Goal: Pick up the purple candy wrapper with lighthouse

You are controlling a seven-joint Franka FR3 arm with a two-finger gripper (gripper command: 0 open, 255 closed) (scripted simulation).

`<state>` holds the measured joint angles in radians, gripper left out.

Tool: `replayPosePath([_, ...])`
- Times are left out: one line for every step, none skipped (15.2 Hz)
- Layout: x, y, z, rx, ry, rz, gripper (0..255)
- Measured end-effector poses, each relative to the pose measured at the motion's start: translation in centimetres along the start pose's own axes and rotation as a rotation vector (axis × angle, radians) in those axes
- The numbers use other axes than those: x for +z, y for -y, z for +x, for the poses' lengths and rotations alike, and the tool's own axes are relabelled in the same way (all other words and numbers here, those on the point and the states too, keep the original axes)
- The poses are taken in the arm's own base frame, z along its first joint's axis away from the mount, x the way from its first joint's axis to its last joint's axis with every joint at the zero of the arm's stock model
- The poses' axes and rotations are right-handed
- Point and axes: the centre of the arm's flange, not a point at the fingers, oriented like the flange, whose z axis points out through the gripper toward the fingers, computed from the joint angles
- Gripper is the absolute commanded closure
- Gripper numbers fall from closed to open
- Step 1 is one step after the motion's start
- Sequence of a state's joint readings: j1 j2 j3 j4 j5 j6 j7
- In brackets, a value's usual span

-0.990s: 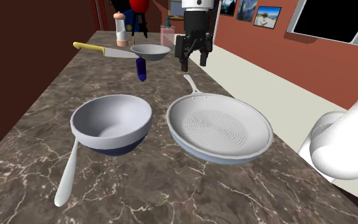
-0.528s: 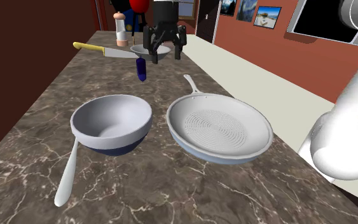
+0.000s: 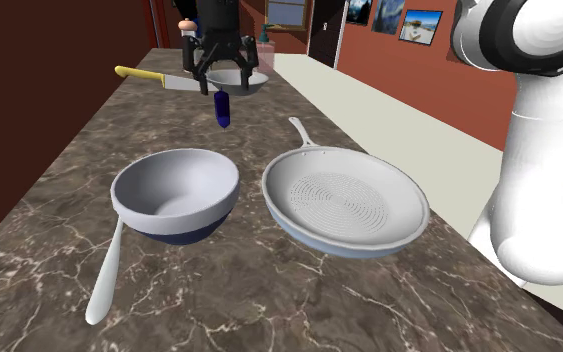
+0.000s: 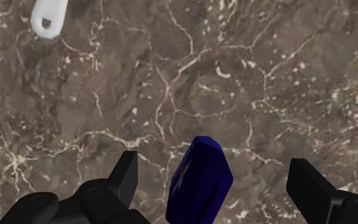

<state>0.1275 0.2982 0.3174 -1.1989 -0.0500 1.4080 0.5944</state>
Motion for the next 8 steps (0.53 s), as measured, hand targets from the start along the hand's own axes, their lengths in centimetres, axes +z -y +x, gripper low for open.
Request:
replayPosePath([0.4,0.1,0.2,0.001,0.000,0.000,0])
replayPosePath([0.9,0.1,0.2,0.002,0.000,0.000,0])
replayPosePath([1.4,0.1,0.3,0.002,0.000,0.000,0])
replayPosePath([1.8,0.1,0.4,0.002,0.000,0.000,0])
replayPosePath([2.6,0.0,0.4,0.002,0.000,0.000,0])
replayPosePath([2.9,0.0,0.4,0.002,0.000,0.000,0])
replayPosePath([3.1,0.0,0.5,0.002,0.000,0.000,255])
replayPosePath([3.2,0.0,0.5,0.002,0.000,0.000,255])
